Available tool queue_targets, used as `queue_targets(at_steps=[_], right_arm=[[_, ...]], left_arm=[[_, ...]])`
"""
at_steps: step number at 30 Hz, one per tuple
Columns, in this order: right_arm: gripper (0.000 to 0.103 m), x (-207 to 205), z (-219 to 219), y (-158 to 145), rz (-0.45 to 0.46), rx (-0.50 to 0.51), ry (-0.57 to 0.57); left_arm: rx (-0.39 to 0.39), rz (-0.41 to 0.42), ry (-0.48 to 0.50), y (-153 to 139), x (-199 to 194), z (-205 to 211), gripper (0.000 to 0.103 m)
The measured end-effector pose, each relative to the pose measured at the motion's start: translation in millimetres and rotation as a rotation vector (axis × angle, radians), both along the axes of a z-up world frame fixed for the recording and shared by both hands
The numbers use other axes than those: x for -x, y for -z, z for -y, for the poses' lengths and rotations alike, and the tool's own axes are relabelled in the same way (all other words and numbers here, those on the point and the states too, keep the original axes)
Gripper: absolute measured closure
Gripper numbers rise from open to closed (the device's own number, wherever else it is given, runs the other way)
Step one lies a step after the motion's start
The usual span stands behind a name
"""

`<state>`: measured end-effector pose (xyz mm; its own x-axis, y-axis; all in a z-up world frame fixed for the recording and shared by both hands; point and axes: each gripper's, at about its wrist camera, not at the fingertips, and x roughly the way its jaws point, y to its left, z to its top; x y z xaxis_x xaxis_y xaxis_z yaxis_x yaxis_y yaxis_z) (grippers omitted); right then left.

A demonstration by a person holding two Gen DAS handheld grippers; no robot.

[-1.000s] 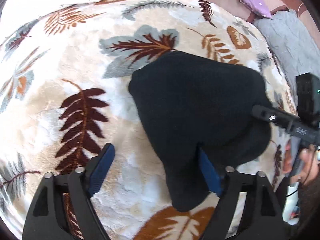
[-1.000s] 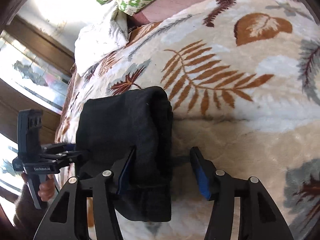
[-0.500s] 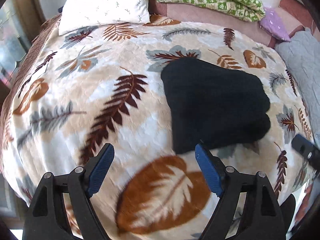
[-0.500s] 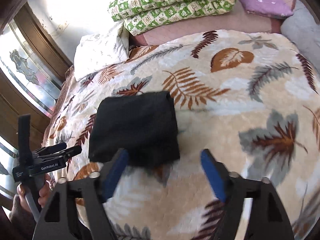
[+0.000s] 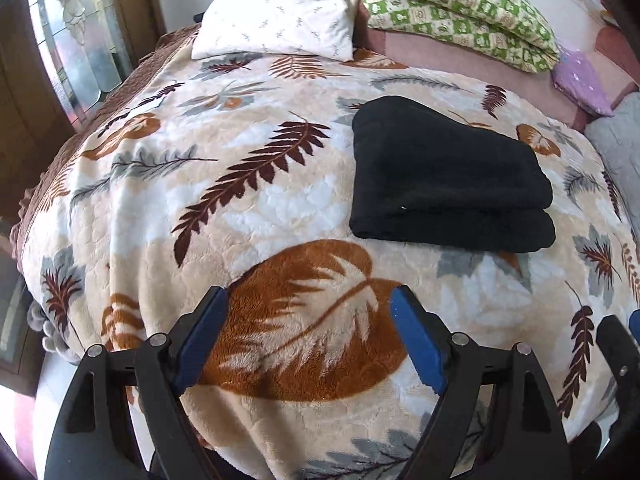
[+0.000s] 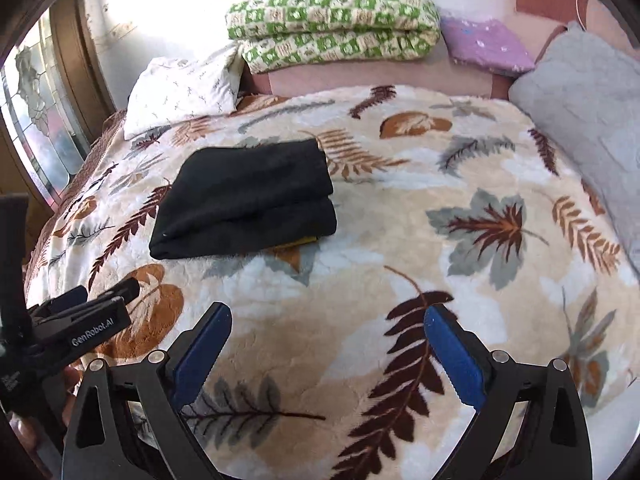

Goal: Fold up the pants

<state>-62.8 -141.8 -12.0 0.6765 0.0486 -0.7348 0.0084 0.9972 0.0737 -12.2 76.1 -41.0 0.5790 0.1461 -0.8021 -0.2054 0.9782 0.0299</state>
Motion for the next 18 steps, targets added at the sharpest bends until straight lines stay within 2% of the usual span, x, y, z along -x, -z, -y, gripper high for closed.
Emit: queue_targets(at_steps=[7,11,18], right_arm=[[0.005,9,-4,-10,0.078,0.049,-0.03],[0.005,10,-5,-11,0.079,0.08,-0.032],[0.005,8,-1,-3,0.046,0.066,-0.011]], left_arm=[[-0.028,0.026,-0.022,-4,7,2,0.019],[-0.047,0.031,-0.012,-6,10,6,0.019],[-0.06,0.03,-0.007,-5,11,8,0.019]])
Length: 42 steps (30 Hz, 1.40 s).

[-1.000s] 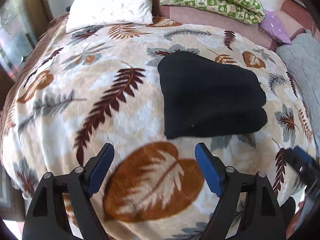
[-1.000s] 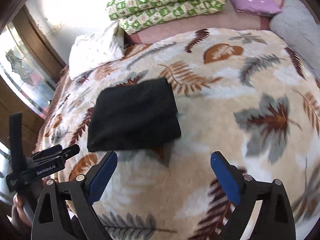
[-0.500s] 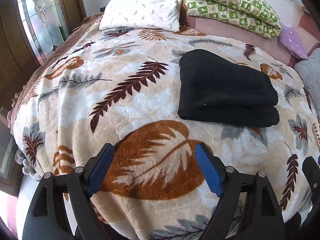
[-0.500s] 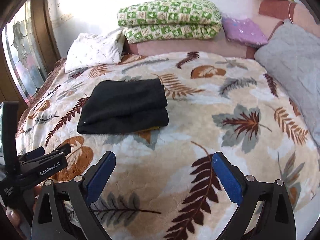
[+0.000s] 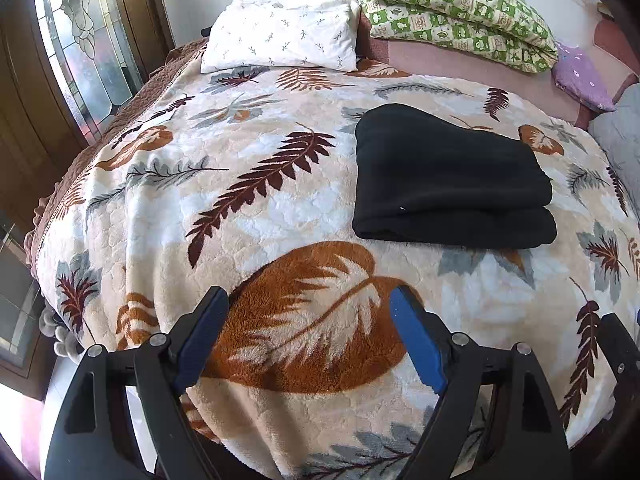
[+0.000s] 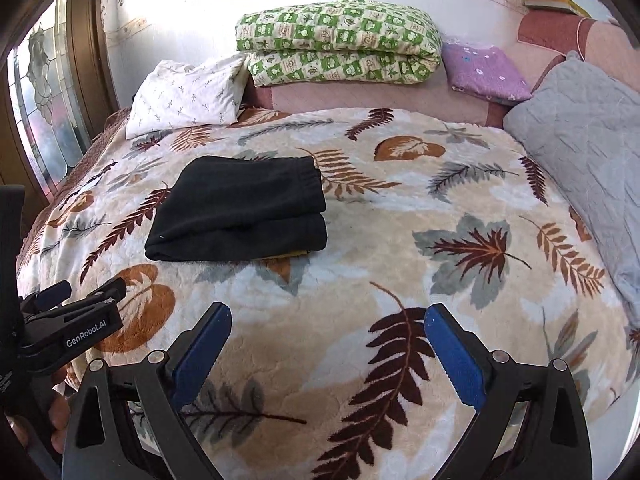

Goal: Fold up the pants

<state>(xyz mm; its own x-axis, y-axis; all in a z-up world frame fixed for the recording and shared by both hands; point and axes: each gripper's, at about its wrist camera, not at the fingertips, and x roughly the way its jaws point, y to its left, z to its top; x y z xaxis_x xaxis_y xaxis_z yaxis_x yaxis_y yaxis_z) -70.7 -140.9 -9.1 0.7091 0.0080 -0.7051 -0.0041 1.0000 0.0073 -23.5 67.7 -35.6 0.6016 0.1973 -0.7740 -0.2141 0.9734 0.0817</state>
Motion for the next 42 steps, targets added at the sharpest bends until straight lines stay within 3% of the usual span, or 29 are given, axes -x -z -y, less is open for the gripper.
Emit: queue_targets(at_steps=[38,42], right_arm=[[0.005,-17,4,17,-0.044,0.007,0.013],[0.001,-16,1,17,-0.045,0.019,0.003]], left_arm=[[0.012,-0.035,0.028,3,-11,4,0.019],[0.01,-0.038,0.024,3,-10,4,0.019]])
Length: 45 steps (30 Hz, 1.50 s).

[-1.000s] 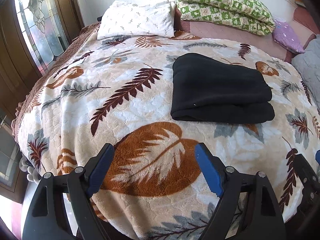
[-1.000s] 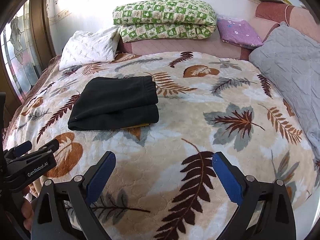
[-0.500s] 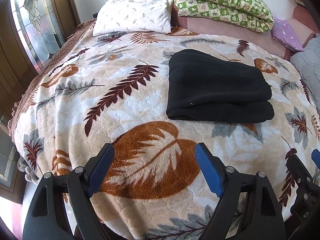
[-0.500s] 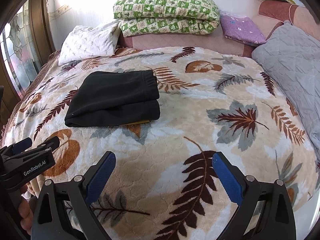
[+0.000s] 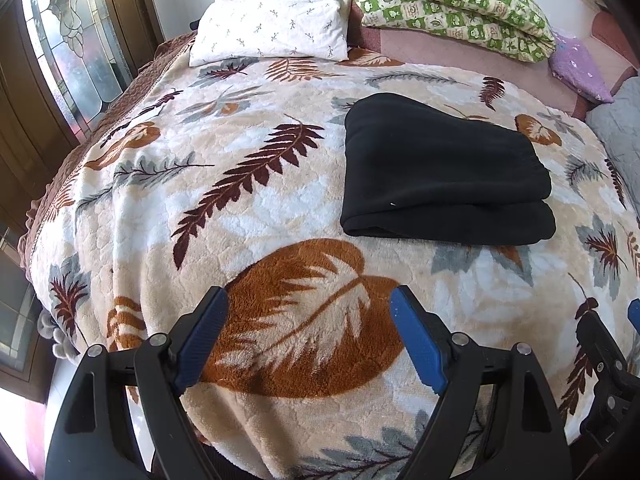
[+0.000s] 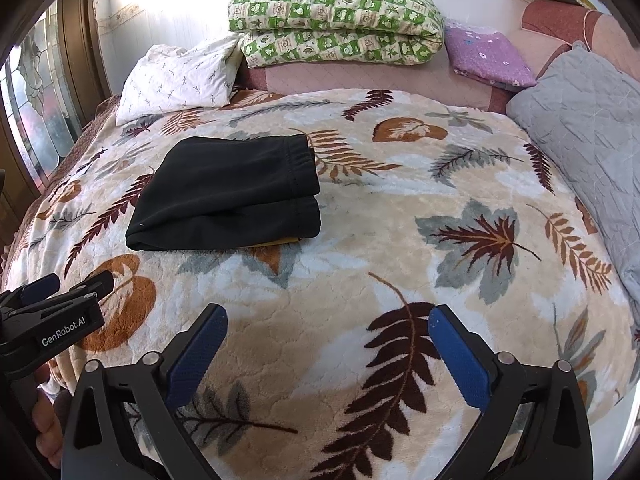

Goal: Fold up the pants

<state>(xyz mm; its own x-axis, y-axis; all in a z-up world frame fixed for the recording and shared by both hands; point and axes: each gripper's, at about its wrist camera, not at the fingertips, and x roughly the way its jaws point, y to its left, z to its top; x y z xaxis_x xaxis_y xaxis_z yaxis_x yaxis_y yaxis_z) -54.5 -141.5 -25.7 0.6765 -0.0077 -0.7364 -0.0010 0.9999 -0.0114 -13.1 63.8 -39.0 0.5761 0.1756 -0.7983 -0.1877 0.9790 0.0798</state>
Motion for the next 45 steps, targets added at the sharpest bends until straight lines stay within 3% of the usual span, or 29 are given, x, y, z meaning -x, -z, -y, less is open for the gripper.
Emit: queue_targets(at_steps=[30,45], right_arm=[[0.0,1,12,-6,-0.002,-0.011,0.037],[0.0,0,7,-5,-0.01,-0.001,0.021]], left_arm=[[0.007,-0.037,-0.018,3,0,-5,0.019],[0.036,-0.006,0.012,-7,4,-1,0.019]])
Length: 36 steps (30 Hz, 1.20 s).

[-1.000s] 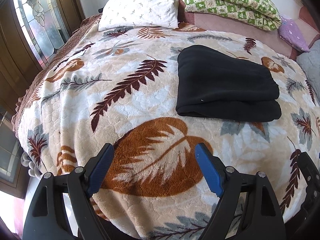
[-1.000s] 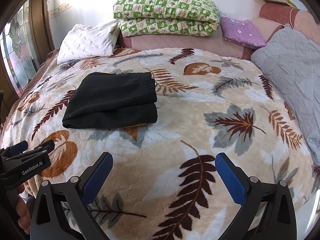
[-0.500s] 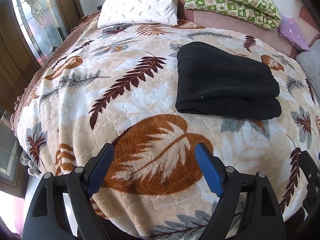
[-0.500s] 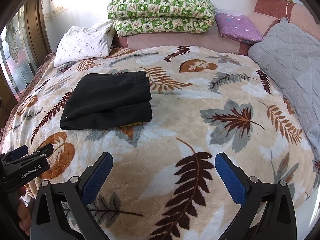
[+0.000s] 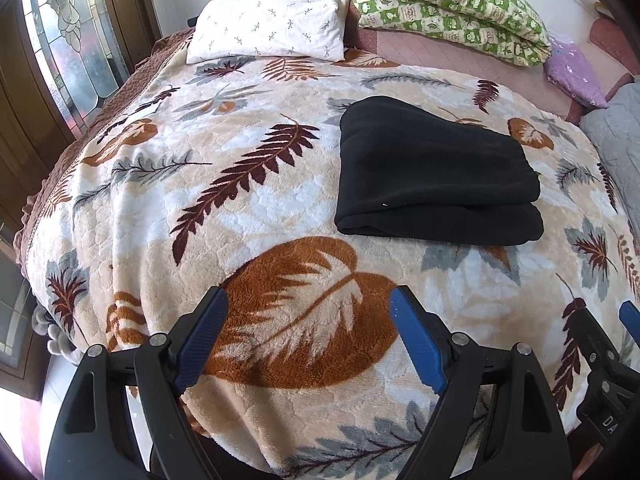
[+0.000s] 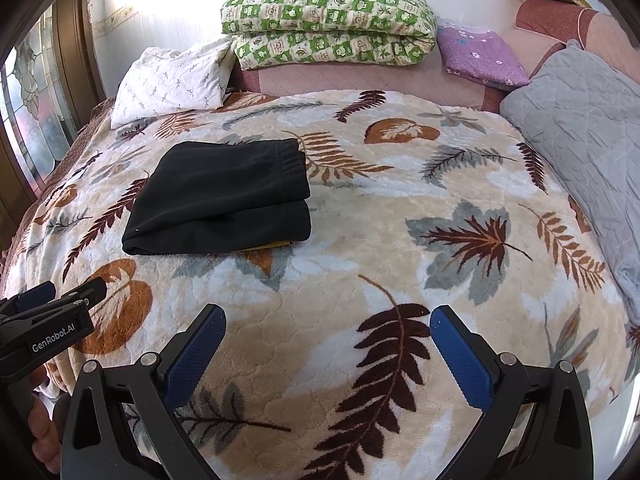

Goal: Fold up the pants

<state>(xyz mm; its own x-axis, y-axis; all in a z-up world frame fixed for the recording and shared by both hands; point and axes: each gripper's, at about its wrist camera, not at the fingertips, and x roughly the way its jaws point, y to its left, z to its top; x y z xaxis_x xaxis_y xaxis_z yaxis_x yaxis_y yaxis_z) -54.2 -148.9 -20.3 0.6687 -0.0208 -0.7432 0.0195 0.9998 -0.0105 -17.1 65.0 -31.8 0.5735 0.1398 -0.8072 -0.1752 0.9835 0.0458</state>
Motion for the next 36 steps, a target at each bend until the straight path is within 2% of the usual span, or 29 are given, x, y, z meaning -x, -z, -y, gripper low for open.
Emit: queue_targets(at_steps=[13,22,36], right_arm=[[0.0,1,-2,-1,0.004,0.005,0.002],[0.0,3,-3,-3,0.009,0.005,0.002],[0.0,4,-2,-4,0.016,0.013,-0.01]], left_arm=[[0.01,0.013,0.01,-6,3,2,0.019],[-0.011,0.026,0.024,-9,5,6,0.019],[0.064,0.051,0.02,-13,7,1,0.019]])
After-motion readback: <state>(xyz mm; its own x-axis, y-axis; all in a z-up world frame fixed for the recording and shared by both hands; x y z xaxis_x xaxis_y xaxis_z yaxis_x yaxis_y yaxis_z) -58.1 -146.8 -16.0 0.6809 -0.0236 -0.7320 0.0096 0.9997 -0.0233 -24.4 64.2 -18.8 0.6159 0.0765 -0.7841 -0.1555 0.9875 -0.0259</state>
